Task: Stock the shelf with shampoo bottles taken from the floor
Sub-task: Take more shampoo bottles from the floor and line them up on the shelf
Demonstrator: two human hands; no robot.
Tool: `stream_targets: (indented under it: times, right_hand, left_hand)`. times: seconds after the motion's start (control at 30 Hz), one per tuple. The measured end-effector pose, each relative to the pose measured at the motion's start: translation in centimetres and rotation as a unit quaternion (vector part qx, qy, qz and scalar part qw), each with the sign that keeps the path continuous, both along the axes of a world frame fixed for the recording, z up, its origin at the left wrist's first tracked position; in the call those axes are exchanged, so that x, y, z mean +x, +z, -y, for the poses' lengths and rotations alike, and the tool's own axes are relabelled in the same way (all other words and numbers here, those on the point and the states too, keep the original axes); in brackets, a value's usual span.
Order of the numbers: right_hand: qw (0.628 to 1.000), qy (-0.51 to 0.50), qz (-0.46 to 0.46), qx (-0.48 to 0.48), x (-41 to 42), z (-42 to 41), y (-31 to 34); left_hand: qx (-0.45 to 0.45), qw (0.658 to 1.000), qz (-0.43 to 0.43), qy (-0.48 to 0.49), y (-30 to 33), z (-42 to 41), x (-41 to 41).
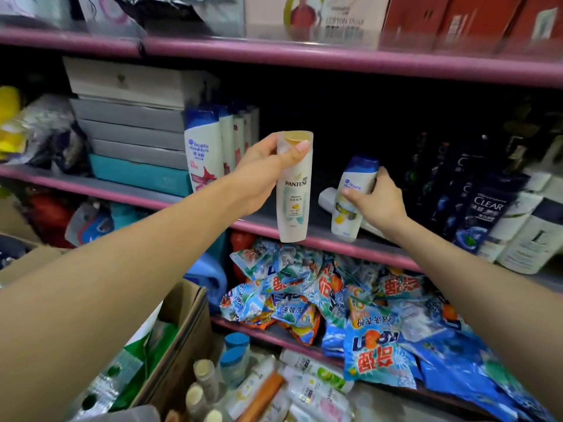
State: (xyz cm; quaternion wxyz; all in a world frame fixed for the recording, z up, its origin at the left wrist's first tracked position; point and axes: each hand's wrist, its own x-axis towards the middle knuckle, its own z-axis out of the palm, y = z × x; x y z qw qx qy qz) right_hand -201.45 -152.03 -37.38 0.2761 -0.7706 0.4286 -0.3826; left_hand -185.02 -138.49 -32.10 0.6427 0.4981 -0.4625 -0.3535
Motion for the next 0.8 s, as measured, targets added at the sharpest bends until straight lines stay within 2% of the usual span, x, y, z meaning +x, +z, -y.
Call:
stream_targets:
  times: [0.33,0.4,0.43,0.5,0.57,0.63,0.7,0.8]
  right_hand:
    - [0.997,-0.065,-0.045,0.016,-1.8,0.5,0.8]
    - [0.997,-0.074,-0.026,0.027,-1.9,-0.2,1.3]
    - [0.996,-0.091,-0.007,0.009,-2.0,-0.9,1.7]
    - [0.989,-0.112,0.034,-0.091,-2.2,-2.9,2.3]
    - [0.987,-0.03,0.057,-0.145,-2.6,-4.9,2.6]
    - [0.988,0.135,0.008,-0.069,-2.7,-7.4,2.4]
    - [0.969,0.24,-0.063,0.015,-2.2,-9.4,1.6]
    - [0.975,0.214,-0.064,0.004,-0.8,-10.5,0.1]
  left_hand:
    - [0.025,0.999,0.018,-0.017,-0.7,-0.1,0.0]
    - [0.032,0.999,0.033,-0.024,-0.6,-0.6,-0.2]
    - [0.034,0.998,0.041,-0.029,-0.6,-1.0,-0.3]
    - [0.034,0.997,0.052,-0.041,-0.7,-1.6,-0.5]
    - [0.035,0.997,0.051,-0.049,-0.8,-2.2,-0.8]
    - [0.038,0.997,0.035,-0.053,-0.8,-2.6,-1.1]
    - [0.037,0.998,0.011,-0.058,-0.9,-2.9,-1.4]
    - [0.032,0.998,-0.023,-0.058,-0.8,-3.0,-2.2]
